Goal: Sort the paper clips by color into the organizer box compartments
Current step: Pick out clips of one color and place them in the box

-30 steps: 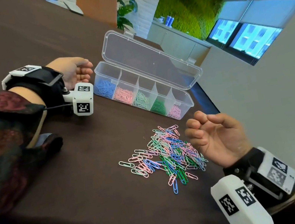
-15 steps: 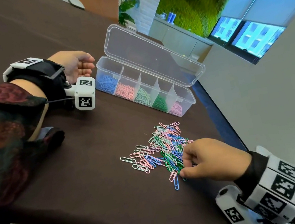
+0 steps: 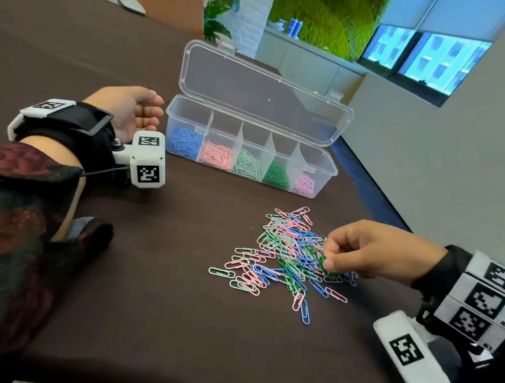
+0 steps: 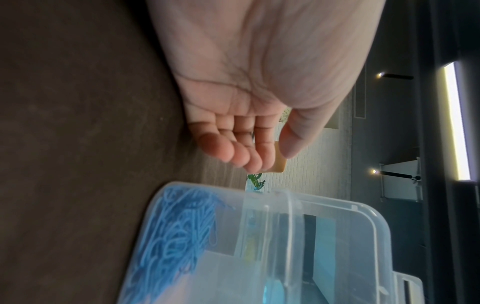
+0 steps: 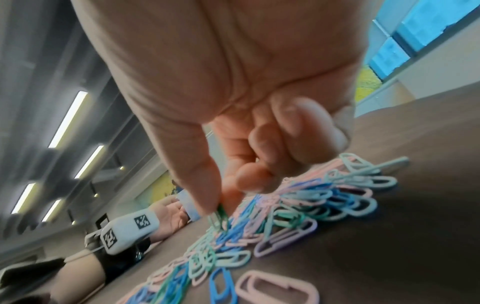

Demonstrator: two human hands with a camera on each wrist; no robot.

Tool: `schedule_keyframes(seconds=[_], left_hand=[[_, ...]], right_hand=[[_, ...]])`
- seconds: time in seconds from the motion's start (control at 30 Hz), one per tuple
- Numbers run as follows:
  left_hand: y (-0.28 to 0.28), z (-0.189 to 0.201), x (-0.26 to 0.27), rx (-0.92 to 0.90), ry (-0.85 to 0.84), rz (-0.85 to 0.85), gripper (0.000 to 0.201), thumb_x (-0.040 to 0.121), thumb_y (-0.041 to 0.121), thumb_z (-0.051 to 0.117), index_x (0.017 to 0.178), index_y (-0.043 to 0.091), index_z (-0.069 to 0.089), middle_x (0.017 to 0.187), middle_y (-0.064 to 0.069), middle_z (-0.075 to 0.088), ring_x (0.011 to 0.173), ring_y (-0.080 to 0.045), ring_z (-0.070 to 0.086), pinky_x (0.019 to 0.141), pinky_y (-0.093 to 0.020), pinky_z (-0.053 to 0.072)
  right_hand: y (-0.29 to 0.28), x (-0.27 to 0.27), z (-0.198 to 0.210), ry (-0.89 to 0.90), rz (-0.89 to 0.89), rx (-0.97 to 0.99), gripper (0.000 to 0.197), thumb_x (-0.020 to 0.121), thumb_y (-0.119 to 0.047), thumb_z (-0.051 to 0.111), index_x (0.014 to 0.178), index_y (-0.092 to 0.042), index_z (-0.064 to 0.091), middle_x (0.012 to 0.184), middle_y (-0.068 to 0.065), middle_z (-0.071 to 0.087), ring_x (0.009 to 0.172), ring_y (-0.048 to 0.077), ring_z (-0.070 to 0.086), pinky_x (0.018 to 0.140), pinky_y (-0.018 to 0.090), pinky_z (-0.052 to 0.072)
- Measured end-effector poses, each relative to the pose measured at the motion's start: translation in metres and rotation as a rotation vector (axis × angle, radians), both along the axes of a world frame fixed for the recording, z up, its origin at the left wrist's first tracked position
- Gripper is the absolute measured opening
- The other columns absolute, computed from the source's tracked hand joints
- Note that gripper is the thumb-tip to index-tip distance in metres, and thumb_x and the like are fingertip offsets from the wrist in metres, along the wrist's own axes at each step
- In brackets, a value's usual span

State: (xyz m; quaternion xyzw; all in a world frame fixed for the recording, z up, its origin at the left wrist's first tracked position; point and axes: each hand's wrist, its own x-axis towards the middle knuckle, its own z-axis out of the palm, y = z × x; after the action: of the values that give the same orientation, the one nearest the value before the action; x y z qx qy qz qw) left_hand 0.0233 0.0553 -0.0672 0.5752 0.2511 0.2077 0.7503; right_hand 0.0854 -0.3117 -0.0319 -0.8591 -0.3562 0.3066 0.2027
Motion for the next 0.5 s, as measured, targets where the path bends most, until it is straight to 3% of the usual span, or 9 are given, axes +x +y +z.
schedule_keyframes(seconds=[0.07,0.13,0.23,0.3,0.4,0.5], left_hand=[[0.0,-0.001,0.001,0.001,-0.001,0.003,0.022,0.098,0.023,0.043,0.08,0.015,0.054,0.072,0.002,0.05,0.059,-0.008,0.044,0.044,-0.012,0.043],[0.002,-0.001,0.001,0.002,-0.002,0.002,0.022,0.098,0.023,0.043,0.081,0.015,0.054,0.072,0.002,0.05,0.06,-0.008,0.044,0.046,-0.012,0.043],[0.003,-0.001,0.001,0.001,0.0,-0.002,0.022,0.098,0.024,0.043,0.081,0.016,0.054,0.073,0.002,0.05,0.06,-0.008,0.045,0.049,-0.013,0.043],[0.003,-0.001,0.001,0.001,-0.001,-0.006,0.022,0.098,0.023,0.043,0.081,0.015,0.054,0.072,0.002,0.049,0.06,-0.008,0.044,0.047,-0.012,0.043],[0.004,-0.002,0.002,0.002,-0.004,-0.009,0.022,0.098,0.023,0.042,0.081,0.015,0.054,0.072,0.002,0.049,0.059,-0.008,0.044,0.046,-0.012,0.044],[0.004,-0.003,0.002,0.003,-0.004,-0.008,0.022,0.098,0.023,0.042,0.082,0.015,0.054,0.073,0.002,0.05,0.06,-0.008,0.045,0.046,-0.012,0.044]], right_hand=[[-0.004,0.003,-0.002,0.057,-0.05,0.06,0.023,0.083,-0.012,0.07,0.066,-0.014,0.055,0.054,-0.009,0.049,0.045,0.003,0.035,0.043,0.014,0.029],[-0.005,0.004,-0.004,0.103,-0.122,0.161,0.018,0.07,-0.018,0.07,0.064,-0.014,0.053,0.055,-0.001,0.048,0.045,0.007,0.032,0.043,0.016,0.026],[-0.004,0.008,-0.007,0.314,-0.3,0.482,0.022,0.061,-0.002,0.068,0.055,-0.016,0.052,0.065,0.013,0.054,0.045,0.009,0.031,0.042,0.016,0.025],[-0.004,0.011,-0.008,0.505,-0.385,0.706,0.024,0.054,0.001,0.071,0.054,-0.015,0.053,0.068,0.011,0.059,0.043,0.007,0.035,0.038,0.014,0.028],[-0.003,0.018,-0.008,0.765,-0.412,0.932,0.045,0.036,-0.009,0.09,0.071,-0.013,0.062,0.068,0.004,0.058,0.044,0.006,0.039,0.038,0.015,0.034],[-0.002,0.025,-0.014,0.965,-0.471,1.038,0.074,0.03,-0.003,0.09,0.098,-0.008,0.062,0.068,0.003,0.053,0.048,0.009,0.045,0.041,0.019,0.042]])
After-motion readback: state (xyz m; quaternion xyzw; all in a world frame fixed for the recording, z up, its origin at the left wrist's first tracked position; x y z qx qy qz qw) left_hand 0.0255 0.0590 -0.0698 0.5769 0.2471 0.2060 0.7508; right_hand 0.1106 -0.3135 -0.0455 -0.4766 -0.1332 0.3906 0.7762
